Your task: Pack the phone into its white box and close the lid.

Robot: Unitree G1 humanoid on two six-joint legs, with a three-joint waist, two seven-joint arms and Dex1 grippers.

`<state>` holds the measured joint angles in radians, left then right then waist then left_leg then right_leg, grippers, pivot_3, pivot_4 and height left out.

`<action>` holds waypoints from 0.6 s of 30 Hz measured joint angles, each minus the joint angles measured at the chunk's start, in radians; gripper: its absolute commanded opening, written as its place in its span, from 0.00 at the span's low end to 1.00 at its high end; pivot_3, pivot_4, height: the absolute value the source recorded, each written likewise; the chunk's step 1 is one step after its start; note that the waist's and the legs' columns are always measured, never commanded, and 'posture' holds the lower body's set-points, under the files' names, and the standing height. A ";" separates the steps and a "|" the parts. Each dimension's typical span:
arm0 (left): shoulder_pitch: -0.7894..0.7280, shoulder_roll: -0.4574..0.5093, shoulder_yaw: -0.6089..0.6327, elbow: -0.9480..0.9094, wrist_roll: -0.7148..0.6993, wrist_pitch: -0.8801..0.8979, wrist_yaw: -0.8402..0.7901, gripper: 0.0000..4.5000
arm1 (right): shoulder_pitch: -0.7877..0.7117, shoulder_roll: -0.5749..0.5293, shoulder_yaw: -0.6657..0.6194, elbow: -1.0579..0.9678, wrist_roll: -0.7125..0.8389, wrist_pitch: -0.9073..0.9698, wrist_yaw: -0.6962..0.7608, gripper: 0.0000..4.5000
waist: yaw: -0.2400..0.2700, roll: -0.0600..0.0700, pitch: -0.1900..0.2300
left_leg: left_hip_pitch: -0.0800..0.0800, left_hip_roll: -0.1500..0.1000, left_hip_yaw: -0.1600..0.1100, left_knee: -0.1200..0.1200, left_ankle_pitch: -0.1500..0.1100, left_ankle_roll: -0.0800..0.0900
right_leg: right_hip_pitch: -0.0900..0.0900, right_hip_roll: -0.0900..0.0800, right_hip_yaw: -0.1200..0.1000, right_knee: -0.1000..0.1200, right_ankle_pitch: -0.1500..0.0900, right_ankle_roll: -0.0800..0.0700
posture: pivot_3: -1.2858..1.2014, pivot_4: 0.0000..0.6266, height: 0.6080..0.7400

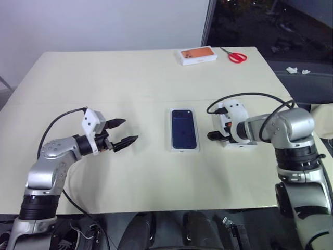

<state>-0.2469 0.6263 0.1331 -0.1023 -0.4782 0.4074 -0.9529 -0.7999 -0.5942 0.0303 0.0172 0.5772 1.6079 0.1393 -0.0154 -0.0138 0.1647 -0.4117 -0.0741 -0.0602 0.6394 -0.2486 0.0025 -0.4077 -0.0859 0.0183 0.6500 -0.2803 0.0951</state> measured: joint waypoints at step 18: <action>0.027 -0.005 0.000 -0.040 -0.012 0.007 0.023 1.00 | -0.057 -0.013 0.038 0.101 0.113 0.000 -0.215 0.01 | 0.001 0.000 0.000 | 0.000 0.001 0.000 0.000 0.000 0.000 | 0.000 0.001 0.000 0.000 0.000 0.000 | 0.52 0.24 1.00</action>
<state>-0.2197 0.6214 0.1326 -0.1419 -0.4905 0.4145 -0.9295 -0.8574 -0.6074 0.0681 0.1182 0.6907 1.6079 -0.0759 -0.0147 -0.0138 0.1648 -0.4118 -0.0736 -0.0599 0.6394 -0.2486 0.0027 -0.4074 -0.0853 0.0182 0.6497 -0.2803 0.0951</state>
